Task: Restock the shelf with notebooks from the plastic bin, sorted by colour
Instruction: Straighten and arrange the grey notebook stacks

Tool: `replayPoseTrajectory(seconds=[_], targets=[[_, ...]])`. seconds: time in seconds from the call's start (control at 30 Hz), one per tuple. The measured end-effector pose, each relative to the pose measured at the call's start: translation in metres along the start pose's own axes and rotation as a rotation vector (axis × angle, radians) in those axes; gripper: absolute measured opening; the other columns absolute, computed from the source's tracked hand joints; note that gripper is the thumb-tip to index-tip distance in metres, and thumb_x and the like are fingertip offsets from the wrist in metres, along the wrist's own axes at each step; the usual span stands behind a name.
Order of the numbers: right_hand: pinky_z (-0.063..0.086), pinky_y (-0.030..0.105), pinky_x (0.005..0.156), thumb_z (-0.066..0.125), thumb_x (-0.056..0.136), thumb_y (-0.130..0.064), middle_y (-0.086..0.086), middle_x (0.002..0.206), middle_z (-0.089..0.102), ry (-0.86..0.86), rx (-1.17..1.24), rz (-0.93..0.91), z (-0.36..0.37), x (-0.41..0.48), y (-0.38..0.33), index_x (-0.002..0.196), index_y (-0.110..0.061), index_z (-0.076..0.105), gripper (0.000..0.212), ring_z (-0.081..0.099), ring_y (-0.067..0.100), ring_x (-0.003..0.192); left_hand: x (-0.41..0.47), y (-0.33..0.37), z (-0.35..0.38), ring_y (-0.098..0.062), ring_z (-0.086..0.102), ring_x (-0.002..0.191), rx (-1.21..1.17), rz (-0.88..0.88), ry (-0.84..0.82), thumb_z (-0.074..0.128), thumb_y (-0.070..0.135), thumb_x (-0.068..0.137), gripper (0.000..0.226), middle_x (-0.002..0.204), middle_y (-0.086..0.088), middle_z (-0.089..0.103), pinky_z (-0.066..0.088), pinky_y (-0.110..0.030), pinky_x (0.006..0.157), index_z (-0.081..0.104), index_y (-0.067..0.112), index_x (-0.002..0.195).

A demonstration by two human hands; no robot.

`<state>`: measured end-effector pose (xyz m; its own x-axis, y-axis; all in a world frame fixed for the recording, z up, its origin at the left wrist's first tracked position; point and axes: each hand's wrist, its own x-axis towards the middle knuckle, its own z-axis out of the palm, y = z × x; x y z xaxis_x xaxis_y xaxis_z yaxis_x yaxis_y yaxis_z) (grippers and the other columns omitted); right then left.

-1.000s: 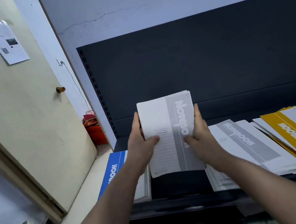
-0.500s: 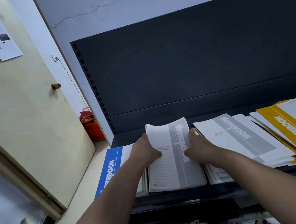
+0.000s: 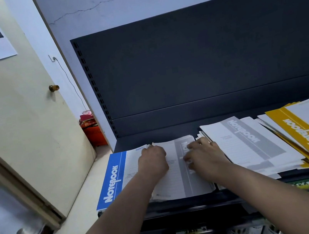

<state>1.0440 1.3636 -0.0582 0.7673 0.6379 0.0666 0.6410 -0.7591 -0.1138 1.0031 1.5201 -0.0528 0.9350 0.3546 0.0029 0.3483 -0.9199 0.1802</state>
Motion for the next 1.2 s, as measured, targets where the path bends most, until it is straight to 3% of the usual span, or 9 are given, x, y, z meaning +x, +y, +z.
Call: replayPoseTrajectory(seconds=[0.07, 0.2, 0.33, 0.47, 0.6, 0.77, 0.9, 1.03, 1.2], targets=[[0.03, 0.04, 0.098, 0.046, 0.094, -0.026, -0.005, 0.131, 0.054, -0.018, -0.074, -0.026, 0.003, 0.001, -0.001, 0.12, -0.028, 0.063, 0.031, 0.032, 0.022, 0.127, 0.001, -0.001, 0.0, -0.023, 0.054, 0.113, -0.037, 0.001, -0.021, 0.062, 0.007, 0.084, 0.029, 0.121, -0.008, 0.058, 0.048, -0.031, 0.09, 0.068, 0.009, 0.112], [0.028, 0.041, 0.099, 0.042, 0.096, -0.022, -0.006, 0.128, 0.058, -0.025, -0.126, -0.04, 0.004, 0.0, 0.001, 0.122, -0.027, 0.059, 0.032, 0.033, 0.022, 0.128, 0.004, -0.003, 0.0, -0.024, 0.054, 0.113, -0.096, -0.008, -0.044, 0.068, 0.018, 0.082, 0.023, 0.122, -0.008, 0.056, 0.049, -0.031, 0.092, 0.068, 0.007, 0.102], [0.028, 0.041, 0.098, 0.036, 0.097, -0.03, -0.008, 0.129, 0.054, -0.052, -0.108, -0.036, 0.007, -0.001, 0.002, 0.125, -0.026, 0.053, 0.033, 0.034, 0.02, 0.129, -0.002, -0.003, -0.001, -0.024, 0.042, 0.124, -0.087, 0.024, -0.095, 0.073, 0.037, 0.08, 0.052, 0.129, -0.007, 0.045, 0.042, -0.035, 0.1, 0.062, 0.012, 0.124], [0.029, 0.041, 0.097, 0.034, 0.098, -0.033, -0.006, 0.135, 0.049, -0.015, -0.06, -0.05, 0.008, -0.006, 0.001, 0.129, -0.025, 0.051, 0.036, 0.036, 0.019, 0.131, 0.001, -0.003, -0.003, -0.024, 0.042, 0.126, -0.066, 0.035, -0.049, 0.07, 0.041, 0.082, 0.054, 0.132, -0.006, 0.048, 0.042, -0.038, 0.101, 0.058, 0.016, 0.129], [0.03, 0.037, 0.094, 0.037, 0.097, -0.033, -0.009, 0.138, 0.049, 0.057, 0.034, -0.097, 0.005, -0.015, -0.002, 0.127, -0.03, 0.055, 0.035, 0.036, 0.016, 0.131, 0.019, 0.0, -0.011, -0.025, 0.037, 0.133, -0.047, 0.072, 0.033, 0.055, 0.035, 0.095, 0.045, 0.142, -0.004, 0.045, 0.035, -0.042, 0.106, 0.05, 0.023, 0.138], [0.028, 0.034, 0.095, 0.043, 0.095, -0.039, -0.013, 0.135, 0.052, 0.015, 0.015, -0.06, 0.006, -0.021, 0.009, 0.125, -0.037, 0.057, 0.034, 0.036, 0.012, 0.132, 0.043, 0.012, 0.001, -0.028, 0.037, 0.135, 0.111, 0.262, -0.085, 0.043, 0.027, 0.098, 0.044, 0.147, -0.005, 0.043, 0.029, -0.045, 0.112, 0.042, 0.023, 0.143], [0.028, 0.033, 0.095, 0.044, 0.095, -0.04, -0.012, 0.136, 0.052, 0.013, 0.056, -0.027, 0.008, -0.027, 0.009, 0.128, -0.036, 0.055, 0.034, 0.04, 0.015, 0.13, 0.059, 0.021, 0.01, -0.031, 0.037, 0.136, 0.175, 0.306, -0.183, 0.037, 0.019, 0.098, 0.043, 0.147, -0.011, 0.042, 0.02, -0.051, 0.115, 0.039, 0.017, 0.141], [0.033, 0.034, 0.1, 0.047, 0.094, -0.04, -0.01, 0.144, 0.046, -0.007, 0.096, 0.016, 0.01, -0.026, 0.01, 0.129, -0.037, 0.055, 0.036, 0.045, 0.02, 0.129, 0.075, 0.023, 0.011, -0.033, 0.042, 0.13, 0.127, 0.299, -0.231, 0.036, 0.026, 0.099, 0.037, 0.141, -0.014, 0.046, 0.03, -0.049, 0.111, 0.046, 0.017, 0.133], [0.039, 0.033, 0.106, 0.048, 0.094, -0.037, -0.005, 0.149, 0.042, -0.051, 0.156, 0.029, 0.017, -0.03, 0.014, 0.131, -0.034, 0.054, 0.038, 0.048, 0.021, 0.13, 0.079, 0.022, 0.017, -0.033, 0.037, 0.132, 0.091, 0.332, -0.258, 0.039, 0.034, 0.099, 0.044, 0.142, -0.012, 0.042, 0.036, -0.046, 0.108, 0.042, 0.022, 0.141]])
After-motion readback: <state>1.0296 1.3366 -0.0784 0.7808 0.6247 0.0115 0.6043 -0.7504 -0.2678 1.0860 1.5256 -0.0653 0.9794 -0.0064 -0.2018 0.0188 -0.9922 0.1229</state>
